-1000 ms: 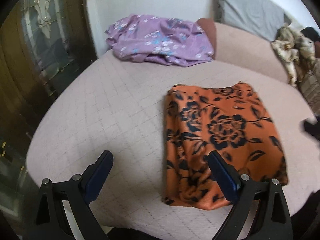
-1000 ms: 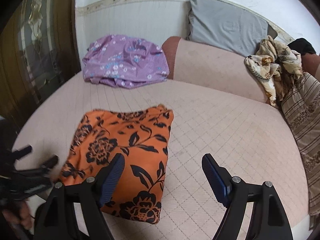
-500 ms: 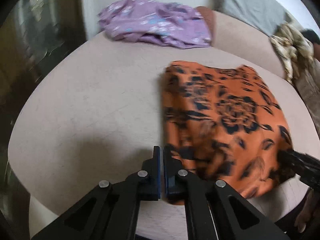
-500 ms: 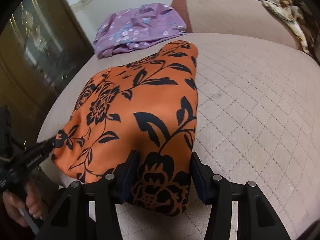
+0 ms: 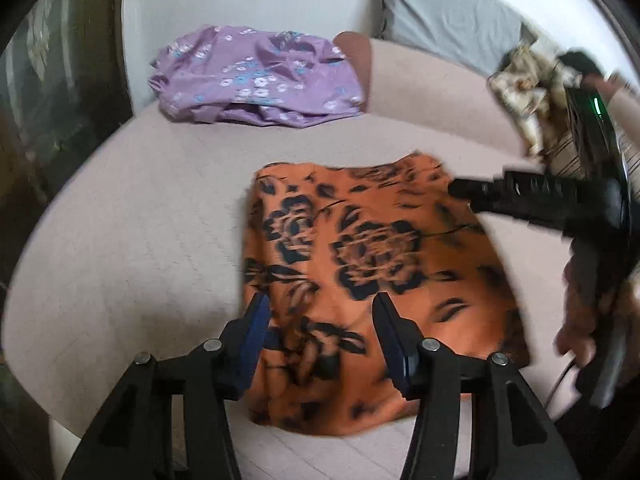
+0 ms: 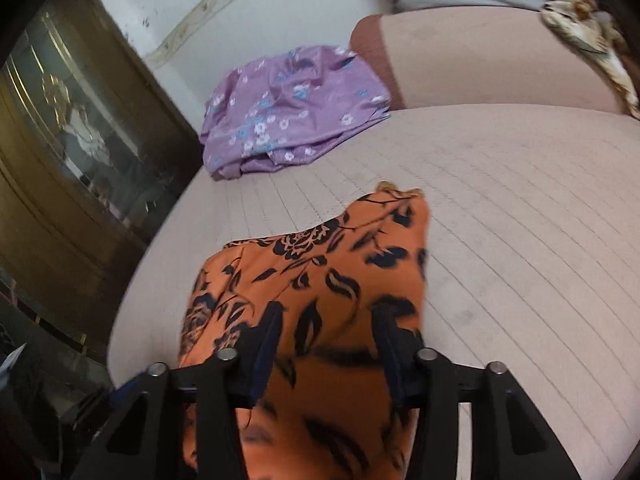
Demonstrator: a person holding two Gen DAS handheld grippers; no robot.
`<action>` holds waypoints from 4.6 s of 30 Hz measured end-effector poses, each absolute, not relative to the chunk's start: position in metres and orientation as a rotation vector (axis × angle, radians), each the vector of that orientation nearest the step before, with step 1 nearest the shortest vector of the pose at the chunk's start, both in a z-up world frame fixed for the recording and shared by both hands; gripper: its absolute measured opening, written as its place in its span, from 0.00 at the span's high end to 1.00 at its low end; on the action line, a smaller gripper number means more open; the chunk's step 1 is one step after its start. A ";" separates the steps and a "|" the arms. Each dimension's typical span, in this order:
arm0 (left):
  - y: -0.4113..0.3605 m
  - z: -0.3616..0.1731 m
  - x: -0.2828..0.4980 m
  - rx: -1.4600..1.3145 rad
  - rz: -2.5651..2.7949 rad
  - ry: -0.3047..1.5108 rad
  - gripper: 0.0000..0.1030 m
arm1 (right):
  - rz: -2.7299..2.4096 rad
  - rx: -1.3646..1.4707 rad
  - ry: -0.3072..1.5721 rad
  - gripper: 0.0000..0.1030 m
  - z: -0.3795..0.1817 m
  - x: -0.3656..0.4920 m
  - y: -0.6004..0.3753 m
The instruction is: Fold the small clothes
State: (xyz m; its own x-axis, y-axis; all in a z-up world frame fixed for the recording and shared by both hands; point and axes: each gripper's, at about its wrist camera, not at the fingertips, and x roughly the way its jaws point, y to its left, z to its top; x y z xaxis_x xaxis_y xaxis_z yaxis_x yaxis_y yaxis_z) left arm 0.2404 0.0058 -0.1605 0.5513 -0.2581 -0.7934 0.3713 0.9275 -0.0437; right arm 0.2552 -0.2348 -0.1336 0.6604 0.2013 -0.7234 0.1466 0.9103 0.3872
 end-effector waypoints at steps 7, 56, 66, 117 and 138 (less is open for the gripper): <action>0.016 -0.203 0.267 0.229 -0.260 1.000 0.26 | 0.018 0.502 1.051 0.60 -0.192 0.319 -0.238; 0.022 -0.104 0.213 0.315 -0.077 0.791 0.12 | 0.153 0.458 0.819 0.50 -0.136 0.134 -0.226; 0.020 -0.130 0.225 0.333 -0.059 0.849 0.12 | 0.189 0.493 0.852 0.50 -0.154 0.144 -0.224; -0.009 -0.190 0.327 -0.181 -0.531 1.210 0.67 | 0.262 0.778 0.871 0.53 -0.205 0.242 -0.260; -0.097 -0.164 0.238 -0.020 -0.595 1.198 0.67 | 0.193 0.771 0.817 0.54 -0.179 0.148 -0.338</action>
